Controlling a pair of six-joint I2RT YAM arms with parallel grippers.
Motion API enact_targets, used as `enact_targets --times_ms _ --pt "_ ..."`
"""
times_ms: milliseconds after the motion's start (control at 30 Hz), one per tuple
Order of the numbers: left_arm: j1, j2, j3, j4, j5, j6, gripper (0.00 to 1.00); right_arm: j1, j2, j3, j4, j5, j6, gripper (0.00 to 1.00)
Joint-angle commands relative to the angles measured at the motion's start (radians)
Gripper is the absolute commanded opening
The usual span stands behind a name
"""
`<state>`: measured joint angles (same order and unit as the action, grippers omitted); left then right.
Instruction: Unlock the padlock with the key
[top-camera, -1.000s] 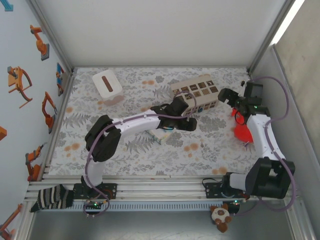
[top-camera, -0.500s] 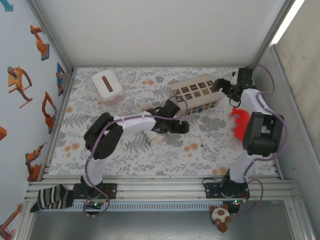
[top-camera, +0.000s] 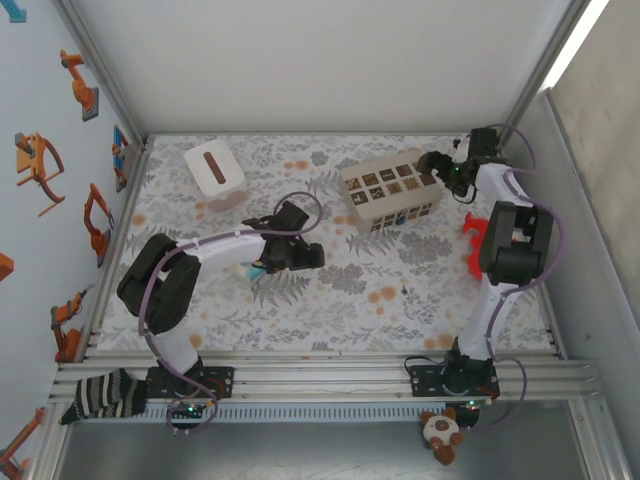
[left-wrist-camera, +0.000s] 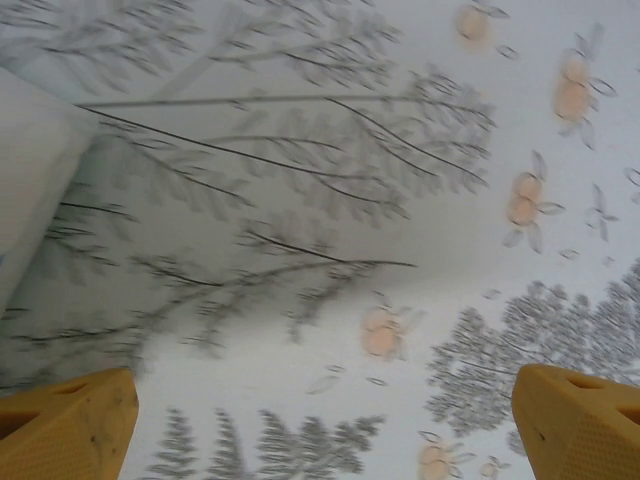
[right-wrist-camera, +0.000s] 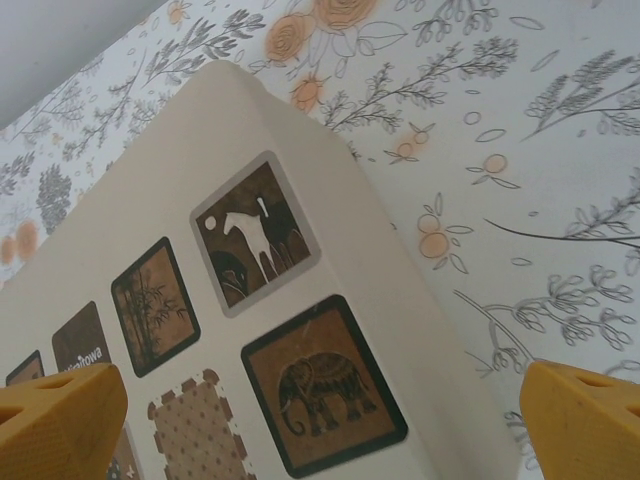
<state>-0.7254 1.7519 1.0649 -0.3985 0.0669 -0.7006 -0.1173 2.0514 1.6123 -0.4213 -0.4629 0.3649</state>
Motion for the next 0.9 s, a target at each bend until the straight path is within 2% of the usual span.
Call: enact_targets --times_ms 0,167,300,433,667,800,867 --pt "0.055 -0.034 -0.020 -0.018 -0.025 0.041 0.96 0.004 0.040 0.056 -0.058 -0.073 -0.026 1.00" --pt "0.144 -0.061 -0.023 -0.005 -0.018 0.059 0.96 0.016 0.113 0.181 -0.164 -0.080 -0.081 1.00" --pt "0.152 -0.109 -0.022 0.022 0.000 0.079 0.96 0.027 0.149 0.237 -0.213 -0.111 -0.114 1.00" --pt "0.159 -0.123 0.005 0.127 0.085 0.031 0.96 0.040 0.165 0.258 -0.238 -0.120 -0.136 1.00" --pt "0.163 0.072 0.219 0.302 0.271 -0.103 0.96 0.072 0.144 0.245 -0.226 -0.131 -0.129 1.00" --pt "0.159 0.177 0.348 0.298 0.248 -0.111 0.96 0.094 0.129 0.230 -0.220 -0.132 -0.128 1.00" --pt "0.160 0.234 0.416 0.278 0.277 -0.118 0.96 0.105 0.120 0.218 -0.216 -0.131 -0.129 1.00"
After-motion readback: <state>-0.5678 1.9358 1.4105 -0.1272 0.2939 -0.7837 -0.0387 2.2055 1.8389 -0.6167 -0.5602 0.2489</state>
